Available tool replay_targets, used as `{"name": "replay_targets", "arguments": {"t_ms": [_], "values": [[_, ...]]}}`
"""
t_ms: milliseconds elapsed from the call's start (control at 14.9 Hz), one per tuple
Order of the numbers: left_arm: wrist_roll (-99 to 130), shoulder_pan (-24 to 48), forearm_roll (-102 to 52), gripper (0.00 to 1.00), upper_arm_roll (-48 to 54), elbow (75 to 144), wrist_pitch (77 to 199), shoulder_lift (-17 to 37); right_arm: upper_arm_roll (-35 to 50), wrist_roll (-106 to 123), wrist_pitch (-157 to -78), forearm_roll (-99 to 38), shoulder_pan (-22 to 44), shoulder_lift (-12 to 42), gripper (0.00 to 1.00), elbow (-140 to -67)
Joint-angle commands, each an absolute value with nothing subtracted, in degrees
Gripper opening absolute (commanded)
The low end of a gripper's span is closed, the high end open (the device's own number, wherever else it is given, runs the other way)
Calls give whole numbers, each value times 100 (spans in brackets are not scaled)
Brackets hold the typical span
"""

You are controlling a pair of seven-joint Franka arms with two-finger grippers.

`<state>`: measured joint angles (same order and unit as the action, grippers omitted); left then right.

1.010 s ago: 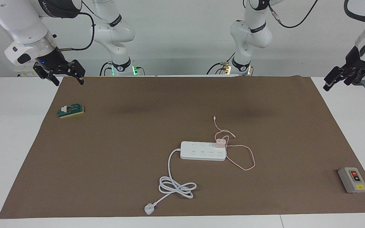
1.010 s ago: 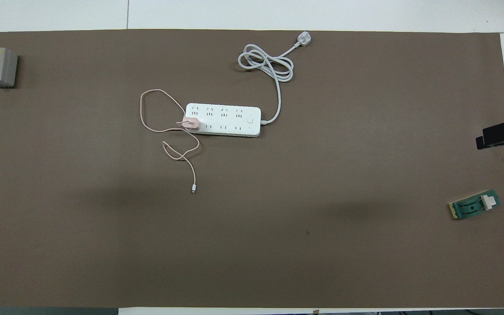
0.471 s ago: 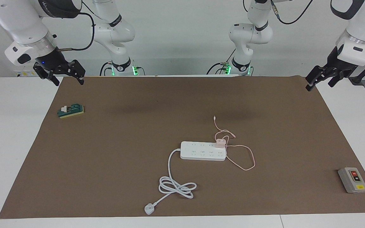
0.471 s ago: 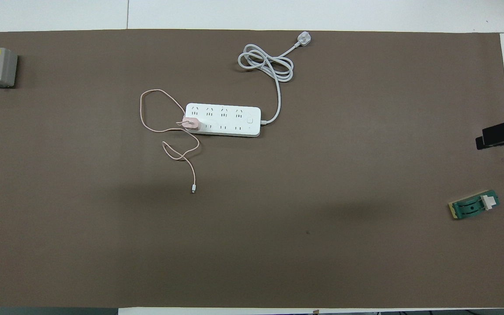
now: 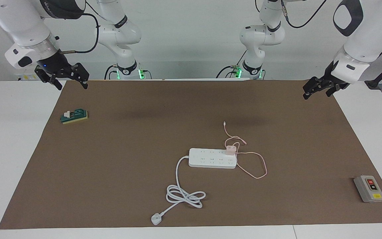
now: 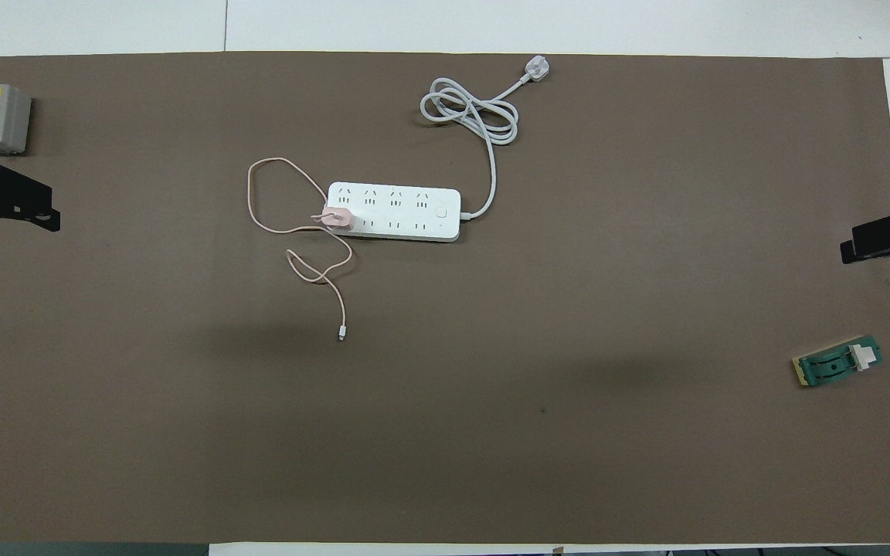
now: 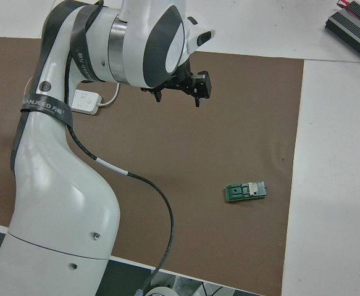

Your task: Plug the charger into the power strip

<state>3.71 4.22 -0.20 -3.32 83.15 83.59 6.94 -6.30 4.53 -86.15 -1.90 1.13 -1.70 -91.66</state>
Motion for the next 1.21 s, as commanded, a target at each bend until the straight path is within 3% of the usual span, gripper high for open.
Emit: {"name": "replay_targets", "arguments": {"t_ms": [0, 337, 1144], "values": [[387, 369, 149, 100, -308, 8550, 8637, 616, -606, 360, -8666, -167, 88, -255, 100, -9290], [387, 360, 141, 100, -264, 9412, 9755, 370, -598, 360, -8692, -158, 88, -264, 100, -9299], [422, 360, 123, 100, -264, 9176, 9624, 369, -606, 352, -8701, -158, 88, -264, 100, -9308]]}}
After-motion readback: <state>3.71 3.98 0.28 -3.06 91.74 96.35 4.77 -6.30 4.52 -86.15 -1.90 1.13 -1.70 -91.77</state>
